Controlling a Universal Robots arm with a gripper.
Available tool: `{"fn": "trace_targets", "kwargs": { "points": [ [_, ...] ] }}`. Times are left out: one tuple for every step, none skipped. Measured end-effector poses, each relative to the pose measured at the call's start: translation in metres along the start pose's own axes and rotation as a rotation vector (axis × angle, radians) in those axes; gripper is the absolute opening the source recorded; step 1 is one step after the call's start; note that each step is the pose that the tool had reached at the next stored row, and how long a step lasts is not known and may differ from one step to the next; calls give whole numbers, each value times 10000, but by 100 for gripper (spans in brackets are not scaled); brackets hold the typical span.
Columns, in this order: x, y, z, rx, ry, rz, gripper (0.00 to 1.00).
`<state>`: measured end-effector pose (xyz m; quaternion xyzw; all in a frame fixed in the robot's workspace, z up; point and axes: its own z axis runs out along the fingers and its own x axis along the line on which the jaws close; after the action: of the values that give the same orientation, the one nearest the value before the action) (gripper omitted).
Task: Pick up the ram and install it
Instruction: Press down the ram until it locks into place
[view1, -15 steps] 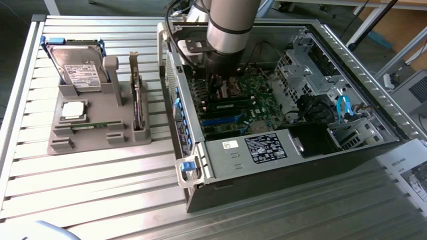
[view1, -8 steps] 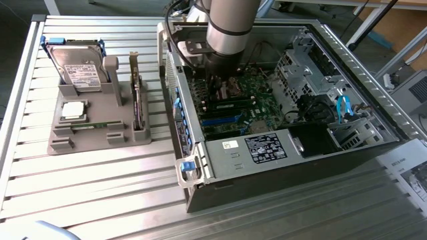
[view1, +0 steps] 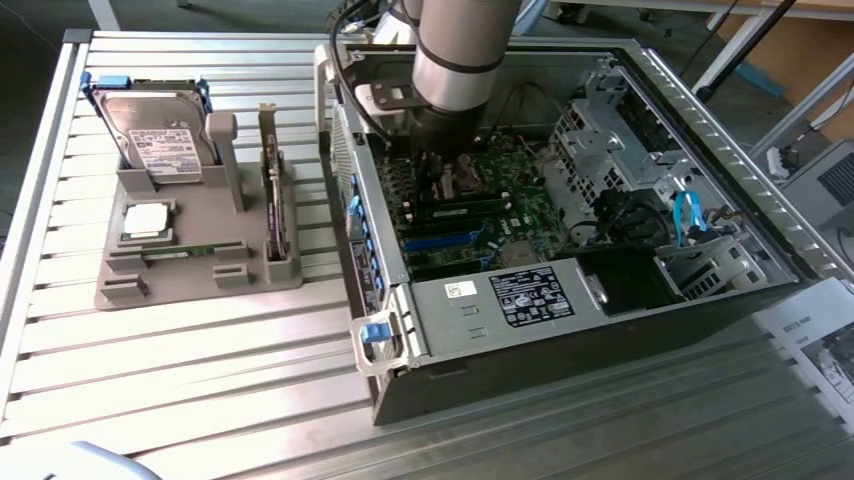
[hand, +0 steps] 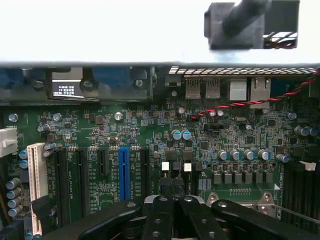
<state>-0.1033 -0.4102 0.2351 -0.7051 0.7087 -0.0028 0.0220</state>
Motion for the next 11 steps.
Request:
{"fn": "trace_targets", "kwargs": {
  "points": [
    [0, 0, 4, 0, 0, 0, 10],
    [0, 1, 7, -2, 3, 0, 10],
    [1, 1, 11, -3, 5, 0, 10],
    [1, 1, 14, -4, 6, 0, 10],
    [1, 1, 17, -5, 6, 0, 10],
    [1, 1, 20, -5, 6, 0, 10],
    [1, 1, 24, -4, 4, 0, 10],
    [1, 1, 26, -3, 3, 0, 10],
    [1, 1, 27, -3, 3, 0, 10],
    [1, 1, 28, -3, 4, 0, 10],
    [1, 1, 30, -3, 5, 0, 10]
  ]
}}
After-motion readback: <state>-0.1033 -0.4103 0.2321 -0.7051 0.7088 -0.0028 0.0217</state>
